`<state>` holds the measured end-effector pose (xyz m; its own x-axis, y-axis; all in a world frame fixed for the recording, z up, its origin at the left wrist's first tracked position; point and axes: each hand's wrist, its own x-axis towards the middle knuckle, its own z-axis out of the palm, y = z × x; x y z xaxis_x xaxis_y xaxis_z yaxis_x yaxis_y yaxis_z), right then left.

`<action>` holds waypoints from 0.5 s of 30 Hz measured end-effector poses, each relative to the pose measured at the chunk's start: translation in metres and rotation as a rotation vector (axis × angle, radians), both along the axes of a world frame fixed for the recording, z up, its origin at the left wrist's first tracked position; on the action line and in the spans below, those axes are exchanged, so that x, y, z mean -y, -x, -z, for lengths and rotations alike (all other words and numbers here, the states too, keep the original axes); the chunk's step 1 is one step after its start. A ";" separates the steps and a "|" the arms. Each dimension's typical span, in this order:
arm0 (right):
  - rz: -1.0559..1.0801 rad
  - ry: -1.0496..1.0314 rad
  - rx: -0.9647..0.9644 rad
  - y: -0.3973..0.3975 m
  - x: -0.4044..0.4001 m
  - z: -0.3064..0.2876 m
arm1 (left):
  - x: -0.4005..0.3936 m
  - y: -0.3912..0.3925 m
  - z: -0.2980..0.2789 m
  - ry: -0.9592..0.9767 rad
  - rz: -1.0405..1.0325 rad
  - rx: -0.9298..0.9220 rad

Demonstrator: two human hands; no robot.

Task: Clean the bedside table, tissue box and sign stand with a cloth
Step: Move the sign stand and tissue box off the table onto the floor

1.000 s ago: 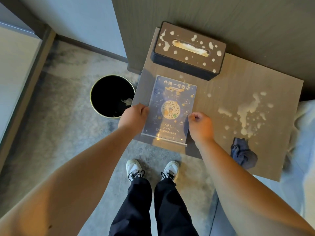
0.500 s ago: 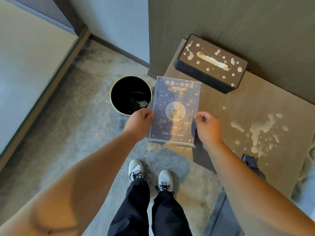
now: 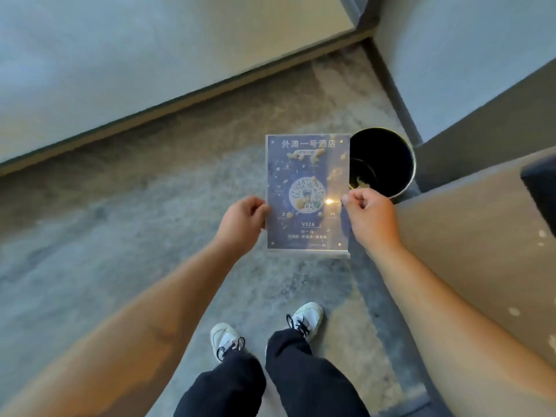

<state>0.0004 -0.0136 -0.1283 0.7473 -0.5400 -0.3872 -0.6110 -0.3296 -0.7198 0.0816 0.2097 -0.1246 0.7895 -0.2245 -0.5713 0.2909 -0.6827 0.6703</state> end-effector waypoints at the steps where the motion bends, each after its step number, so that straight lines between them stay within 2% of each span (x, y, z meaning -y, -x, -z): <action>1: -0.059 -0.009 -0.012 -0.012 -0.020 0.011 | -0.024 0.000 0.010 -0.001 -0.058 -0.005; 5: -0.241 -0.027 -0.080 -0.036 -0.101 0.069 | -0.111 0.013 0.065 -0.023 -0.227 -0.036; 8: -0.321 -0.069 -0.139 -0.037 -0.152 0.132 | -0.161 0.034 0.129 -0.027 -0.328 -0.080; 15: -0.480 -0.144 -0.298 -0.036 -0.203 0.289 | -0.219 0.070 0.291 -0.023 -0.476 -0.180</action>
